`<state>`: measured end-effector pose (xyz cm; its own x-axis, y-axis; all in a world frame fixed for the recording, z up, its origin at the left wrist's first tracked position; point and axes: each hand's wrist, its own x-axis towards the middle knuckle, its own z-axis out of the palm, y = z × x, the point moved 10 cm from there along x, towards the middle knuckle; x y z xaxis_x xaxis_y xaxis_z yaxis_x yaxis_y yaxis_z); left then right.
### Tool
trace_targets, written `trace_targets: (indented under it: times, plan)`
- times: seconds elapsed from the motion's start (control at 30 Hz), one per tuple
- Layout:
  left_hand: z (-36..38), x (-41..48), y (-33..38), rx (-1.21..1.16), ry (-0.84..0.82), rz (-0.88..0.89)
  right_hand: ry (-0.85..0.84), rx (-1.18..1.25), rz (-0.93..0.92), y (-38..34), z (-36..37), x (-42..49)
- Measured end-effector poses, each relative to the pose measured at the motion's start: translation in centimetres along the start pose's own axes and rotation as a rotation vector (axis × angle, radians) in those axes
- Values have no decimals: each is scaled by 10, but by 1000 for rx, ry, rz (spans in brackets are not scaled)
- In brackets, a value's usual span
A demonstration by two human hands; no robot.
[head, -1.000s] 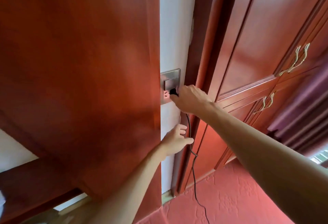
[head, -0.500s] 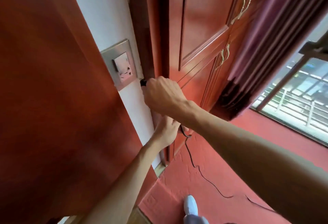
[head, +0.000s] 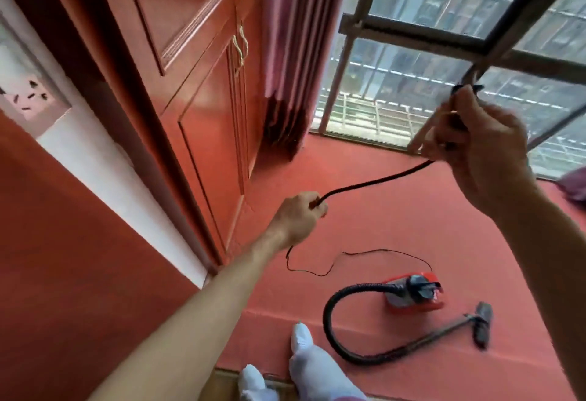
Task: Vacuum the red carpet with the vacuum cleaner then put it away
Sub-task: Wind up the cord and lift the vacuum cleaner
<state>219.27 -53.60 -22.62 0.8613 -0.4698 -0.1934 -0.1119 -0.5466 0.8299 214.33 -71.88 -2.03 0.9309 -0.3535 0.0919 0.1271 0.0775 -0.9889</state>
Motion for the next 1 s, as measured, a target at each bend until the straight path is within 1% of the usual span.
trace_targets:
  times: [0.07,0.13,0.17,0.23,0.27,0.33,0.4,0.43,0.47,0.5,0.6,0.63,0.7,0.77,0.83,0.87,0.93,1.0]
  plan:
    - [21,11,21,57,-57,82,79,118,-24,-10,-41,-19]
    - [45,20,33,129,-103,140,33,195,-91,-25,-66,-35]
    - [58,24,32,164,-134,143,7,221,-108,-29,-81,-40]
    - [78,33,21,179,-196,55,0,211,-96,-34,-119,-45]
    - [83,38,14,128,-201,-26,85,159,-101,-35,-145,-48]
    - [81,51,9,-92,-136,-179,312,38,-158,-33,-188,-58]
    - [76,66,23,-352,-96,-267,506,-69,-200,-14,-198,-67]
    - [74,73,34,-478,-107,-302,554,-84,-166,7,-196,-67]
    - [71,80,47,-599,-117,-332,566,-59,-104,37,-194,-63]
    - [67,85,61,-706,-123,-351,584,-14,-23,72,-197,-58]
    - [60,98,103,-940,-154,-352,710,165,281,173,-207,-47]
    - [59,101,116,-1008,-174,-347,709,248,379,199,-199,-41]
    - [59,104,139,-1122,-214,-325,651,380,524,239,-176,-25]
    - [56,109,158,-1186,-242,-293,593,383,640,266,-158,-16]
    - [52,112,171,-1228,-255,-284,559,275,708,281,-150,-12]
    - [49,113,176,-1250,-257,-286,554,241,712,285,-148,-9]
    - [42,113,183,-1298,-248,-287,535,225,682,288,-145,1]
    - [29,115,179,-1311,-196,-294,511,164,636,284,-147,17]
